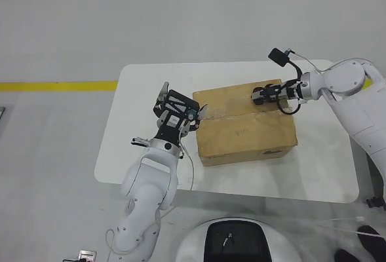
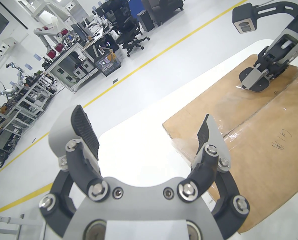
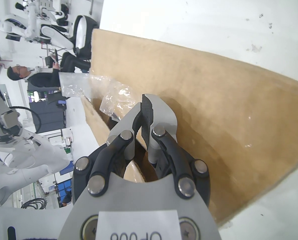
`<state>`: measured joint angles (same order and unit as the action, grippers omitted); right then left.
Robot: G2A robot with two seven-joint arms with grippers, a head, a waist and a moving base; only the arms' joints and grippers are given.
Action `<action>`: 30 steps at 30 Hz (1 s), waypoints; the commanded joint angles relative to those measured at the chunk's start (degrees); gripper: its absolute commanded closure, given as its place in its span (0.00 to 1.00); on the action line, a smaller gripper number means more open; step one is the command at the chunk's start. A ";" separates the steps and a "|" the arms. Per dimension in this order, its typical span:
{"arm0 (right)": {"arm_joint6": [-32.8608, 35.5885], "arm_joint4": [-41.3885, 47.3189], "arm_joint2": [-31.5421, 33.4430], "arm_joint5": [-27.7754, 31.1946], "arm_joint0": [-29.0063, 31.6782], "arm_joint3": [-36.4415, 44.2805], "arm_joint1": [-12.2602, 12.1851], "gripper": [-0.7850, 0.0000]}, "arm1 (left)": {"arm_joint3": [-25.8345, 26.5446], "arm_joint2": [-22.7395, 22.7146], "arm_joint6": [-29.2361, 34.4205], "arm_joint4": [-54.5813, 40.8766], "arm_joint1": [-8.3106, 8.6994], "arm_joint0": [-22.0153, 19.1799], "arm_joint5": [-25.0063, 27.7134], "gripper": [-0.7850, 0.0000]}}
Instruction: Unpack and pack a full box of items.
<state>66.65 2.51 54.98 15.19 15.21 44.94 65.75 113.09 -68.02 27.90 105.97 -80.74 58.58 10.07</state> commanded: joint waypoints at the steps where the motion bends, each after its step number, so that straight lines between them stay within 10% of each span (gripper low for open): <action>1: 0.29 0.43 0.53 0.50 -0.56 0.27 -0.14 1.00 | 0.00 0.00 0.00 0.00 0.00 0.00 0.00 0.00; 30: 12.12 12.91 17.86 -10.44 7.12 25.00 -6.84 1.00 | 0.91 -0.76 -0.56 -0.21 0.22 1.84 1.17 0.00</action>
<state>78.81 14.08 72.32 5.51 21.91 69.28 59.02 113.52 -68.41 27.36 105.70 -80.63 59.64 10.54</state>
